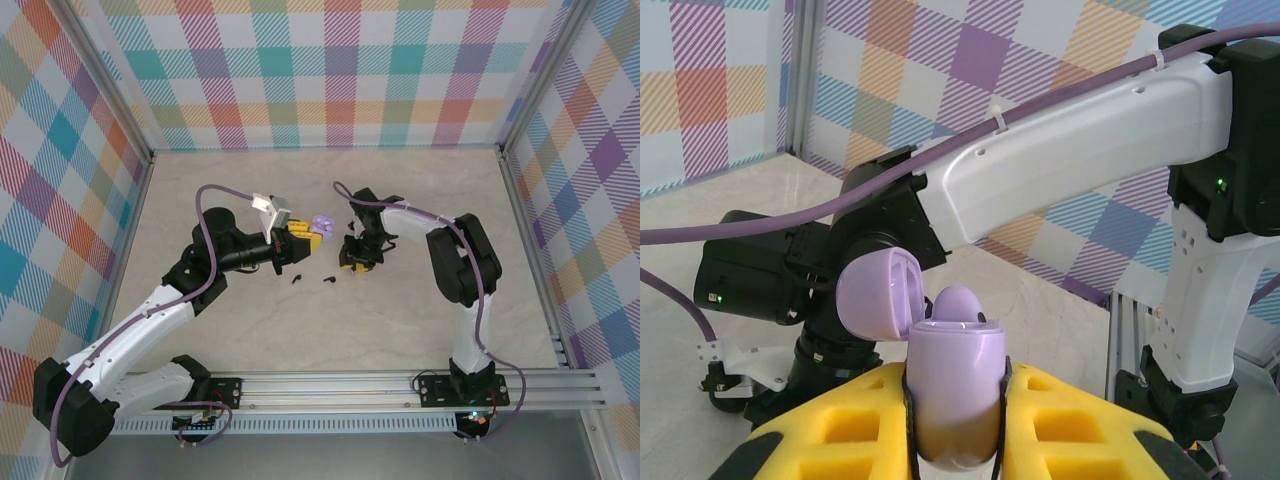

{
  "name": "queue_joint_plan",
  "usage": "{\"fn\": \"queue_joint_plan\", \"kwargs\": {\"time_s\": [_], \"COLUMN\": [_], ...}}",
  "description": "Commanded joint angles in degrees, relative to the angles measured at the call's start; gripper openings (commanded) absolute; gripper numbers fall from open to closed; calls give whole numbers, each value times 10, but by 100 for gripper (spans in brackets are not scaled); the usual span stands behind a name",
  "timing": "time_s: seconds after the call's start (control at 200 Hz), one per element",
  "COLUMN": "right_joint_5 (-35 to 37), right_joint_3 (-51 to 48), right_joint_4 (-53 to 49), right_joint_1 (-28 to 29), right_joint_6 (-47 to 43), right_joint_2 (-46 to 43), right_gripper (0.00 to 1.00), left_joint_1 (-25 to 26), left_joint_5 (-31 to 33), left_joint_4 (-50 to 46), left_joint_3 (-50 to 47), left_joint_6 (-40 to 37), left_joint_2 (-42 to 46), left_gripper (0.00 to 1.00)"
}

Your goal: Insert the wireless bluetooth earbuds into the charging case

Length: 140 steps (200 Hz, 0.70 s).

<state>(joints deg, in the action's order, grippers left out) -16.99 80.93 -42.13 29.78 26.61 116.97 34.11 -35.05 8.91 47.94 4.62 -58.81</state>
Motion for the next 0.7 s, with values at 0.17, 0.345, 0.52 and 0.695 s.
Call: {"fn": "queue_joint_plan", "kwargs": {"time_s": [0.17,0.345,0.52,0.695], "right_joint_5": [47,107,170,190], "right_joint_3": [47,64,88,104], "right_joint_4": [-47,-76,-100,-114], "right_joint_1": [19,39,60,68], "right_joint_6": [-17,-52,-107,-124], "right_joint_2": [21,26,37,51], "right_gripper": [33,33,34,34], "left_joint_1": [5,5,5,5], "left_joint_5": [8,9,11,12], "left_joint_4": [3,3,4,5], "left_joint_3": [4,3,3,3], "left_joint_6": [-10,-8,-8,-9], "left_joint_2": [19,20,21,21], "left_gripper": [5,4,4,4]}}
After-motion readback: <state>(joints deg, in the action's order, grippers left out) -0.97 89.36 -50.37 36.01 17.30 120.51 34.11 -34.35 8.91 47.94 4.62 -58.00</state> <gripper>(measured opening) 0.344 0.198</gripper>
